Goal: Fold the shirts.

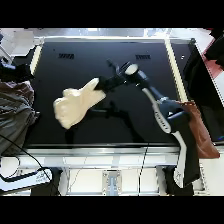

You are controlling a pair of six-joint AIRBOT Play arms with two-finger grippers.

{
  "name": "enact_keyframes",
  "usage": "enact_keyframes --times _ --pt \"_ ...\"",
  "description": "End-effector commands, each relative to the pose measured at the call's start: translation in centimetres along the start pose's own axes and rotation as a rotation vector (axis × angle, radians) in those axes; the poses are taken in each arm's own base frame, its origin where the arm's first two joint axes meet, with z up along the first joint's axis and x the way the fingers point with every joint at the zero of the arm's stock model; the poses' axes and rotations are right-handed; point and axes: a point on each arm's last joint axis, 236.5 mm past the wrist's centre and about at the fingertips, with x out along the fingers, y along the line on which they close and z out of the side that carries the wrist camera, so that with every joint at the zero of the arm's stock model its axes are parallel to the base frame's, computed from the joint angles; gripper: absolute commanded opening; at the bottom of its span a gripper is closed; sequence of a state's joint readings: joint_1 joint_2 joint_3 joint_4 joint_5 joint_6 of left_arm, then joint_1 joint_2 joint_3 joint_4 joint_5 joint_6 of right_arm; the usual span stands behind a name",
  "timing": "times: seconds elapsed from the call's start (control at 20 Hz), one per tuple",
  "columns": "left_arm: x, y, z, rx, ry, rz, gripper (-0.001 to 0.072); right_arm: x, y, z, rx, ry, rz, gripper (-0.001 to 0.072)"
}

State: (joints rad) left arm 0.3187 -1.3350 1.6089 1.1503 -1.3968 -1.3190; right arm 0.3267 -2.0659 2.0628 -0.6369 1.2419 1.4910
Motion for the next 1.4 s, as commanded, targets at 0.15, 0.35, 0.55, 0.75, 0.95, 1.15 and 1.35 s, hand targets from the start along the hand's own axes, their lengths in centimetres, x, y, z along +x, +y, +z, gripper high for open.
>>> enact_keyframes --times 0.15,0.35,0.55,0.75,0.95,1.15,1.35 --pt "0.0 0.0 0.0 -0.001 0.001 0.0 0.0008 -26.9 -9.7 1.1 0.08 -0.2 -0.526 0.0016" --pt "0.0 0.0 0.0 -0.001 0.001 0.0 0.0009 -40.2 -14.2 -5.6 0.293 -0.259 -0.704 0.0015" --pt "0.0 0.0 0.0 -0.002 0.001 0.0 0.0009 -48.5 -14.2 -11.4 0.395 -0.329 -0.791 0.0016" --pt "0.0 0.0 0.0 -0.016 0.001 0.0 0.0008 -54.0 -13.9 -17.7 0.534 -0.383 -0.887 0.0016" --pt "0.0 0.0 -0.2 -0.016 0.007 -0.002 0.0009 -56.3 -14.6 -24.9 0.7 -0.433 -0.924 0.0016" --pt "0.0 0.0 -0.2 -0.016 0.007 -0.002 0.0008 -54.0 -16.6 -32.1 0.892 -0.474 -0.892 0.0016" --pt "0.0 0.0 -0.2 -0.016 0.007 -0.002 0.0008 -47.7 -18.7 -36.9 0.98 -0.364 -0.812 0.0017"
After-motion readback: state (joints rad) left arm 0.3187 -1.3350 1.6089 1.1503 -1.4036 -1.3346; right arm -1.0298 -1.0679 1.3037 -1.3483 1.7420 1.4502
